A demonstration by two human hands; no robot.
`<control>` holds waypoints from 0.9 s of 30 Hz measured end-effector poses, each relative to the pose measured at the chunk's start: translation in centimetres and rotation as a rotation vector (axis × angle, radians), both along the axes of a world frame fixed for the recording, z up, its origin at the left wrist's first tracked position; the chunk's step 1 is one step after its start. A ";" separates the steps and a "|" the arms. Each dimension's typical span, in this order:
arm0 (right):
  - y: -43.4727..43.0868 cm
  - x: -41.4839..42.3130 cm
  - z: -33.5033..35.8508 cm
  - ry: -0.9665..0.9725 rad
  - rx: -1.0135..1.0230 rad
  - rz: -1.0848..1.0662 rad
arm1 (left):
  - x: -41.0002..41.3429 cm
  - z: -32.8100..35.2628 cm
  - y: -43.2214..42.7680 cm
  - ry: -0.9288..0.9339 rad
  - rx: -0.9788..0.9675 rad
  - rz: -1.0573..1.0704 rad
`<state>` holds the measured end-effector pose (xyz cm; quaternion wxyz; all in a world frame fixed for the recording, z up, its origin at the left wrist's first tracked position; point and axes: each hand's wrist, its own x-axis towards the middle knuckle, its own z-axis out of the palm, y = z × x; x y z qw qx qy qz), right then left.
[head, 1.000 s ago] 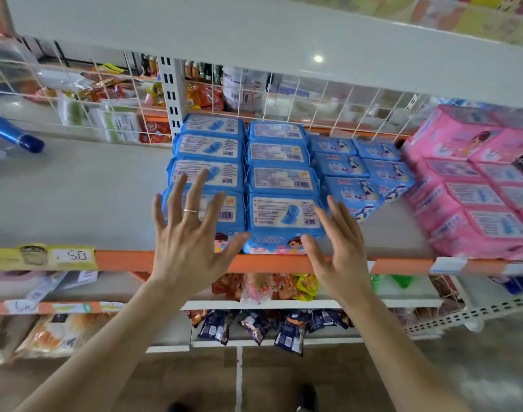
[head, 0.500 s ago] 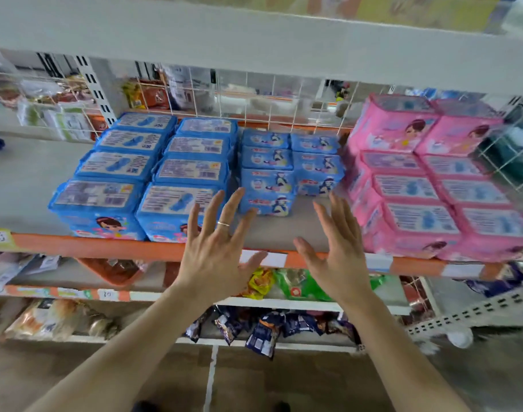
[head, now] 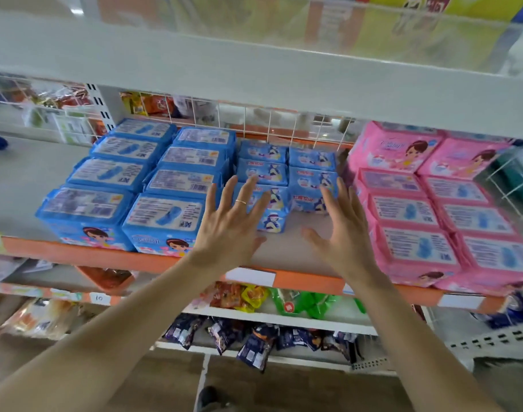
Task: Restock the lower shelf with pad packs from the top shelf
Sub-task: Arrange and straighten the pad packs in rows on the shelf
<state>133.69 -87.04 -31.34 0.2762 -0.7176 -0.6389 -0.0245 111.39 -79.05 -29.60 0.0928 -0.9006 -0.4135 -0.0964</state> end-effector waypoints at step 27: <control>13.3 4.1 0.2 0.676 -0.270 -0.256 | 3.3 0.1 7.7 0.313 -0.224 0.014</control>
